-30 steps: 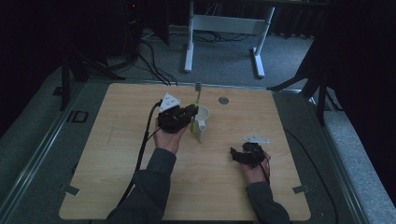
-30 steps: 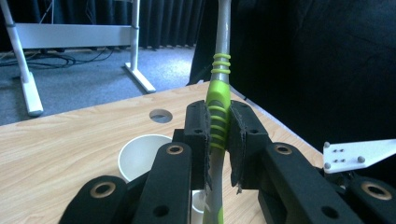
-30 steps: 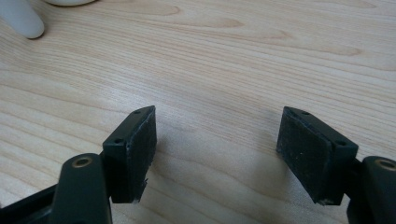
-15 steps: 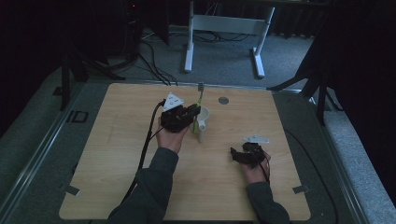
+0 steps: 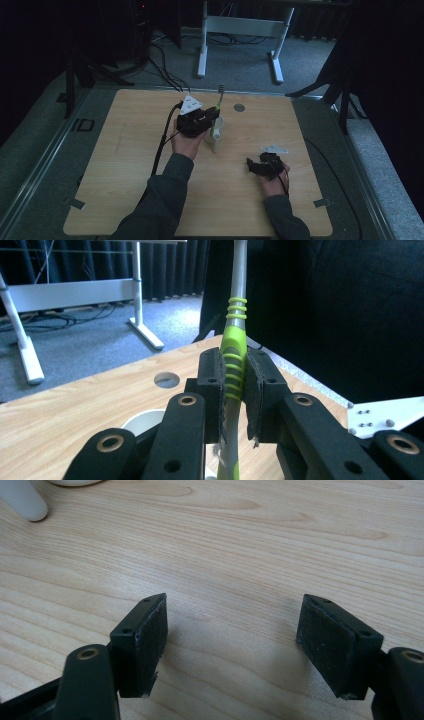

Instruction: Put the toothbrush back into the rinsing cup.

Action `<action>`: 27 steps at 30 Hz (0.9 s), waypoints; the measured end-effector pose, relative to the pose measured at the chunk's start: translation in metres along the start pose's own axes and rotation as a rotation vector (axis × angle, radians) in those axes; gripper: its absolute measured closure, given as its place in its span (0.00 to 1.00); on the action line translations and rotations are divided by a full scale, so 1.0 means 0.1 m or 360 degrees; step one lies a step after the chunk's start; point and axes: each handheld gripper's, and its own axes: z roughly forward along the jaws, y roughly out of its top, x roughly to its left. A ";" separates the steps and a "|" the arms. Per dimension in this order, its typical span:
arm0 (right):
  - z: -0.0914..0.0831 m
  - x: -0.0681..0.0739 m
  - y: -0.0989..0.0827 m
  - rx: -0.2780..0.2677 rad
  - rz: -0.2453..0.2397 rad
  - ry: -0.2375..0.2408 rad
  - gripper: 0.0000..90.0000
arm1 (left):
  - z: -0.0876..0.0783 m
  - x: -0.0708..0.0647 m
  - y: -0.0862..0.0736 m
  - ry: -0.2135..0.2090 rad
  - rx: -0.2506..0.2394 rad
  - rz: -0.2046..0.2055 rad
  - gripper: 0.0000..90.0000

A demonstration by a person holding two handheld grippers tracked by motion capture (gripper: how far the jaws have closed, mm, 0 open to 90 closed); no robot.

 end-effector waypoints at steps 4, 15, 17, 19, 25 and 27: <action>0.00 0.00 0.00 0.0000 0.0000 0.0000 0.31 | 0.03 0.00 0.00 -0.0004 -0.0005 0.0016 0.88; 0.00 0.00 0.00 0.0000 0.0000 0.0000 0.31 | 0.14 0.03 -0.03 -0.0038 -0.0033 0.0043 0.88; 0.00 0.00 0.00 -0.0001 0.0000 0.0000 0.31 | 0.16 0.03 -0.05 -0.0034 -0.0027 0.0040 0.88; 0.00 0.00 0.00 0.0000 0.0000 0.0001 0.31 | 0.18 0.03 -0.06 -0.0038 -0.0022 0.0041 0.88; 0.00 0.00 0.00 -0.0001 0.0000 0.0001 0.31 | 0.23 0.05 -0.08 -0.0027 -0.0018 0.0066 0.88; 0.00 0.00 0.00 -0.0001 0.0000 0.0000 0.31 | 0.25 0.07 -0.10 -0.0027 -0.0015 0.0058 0.88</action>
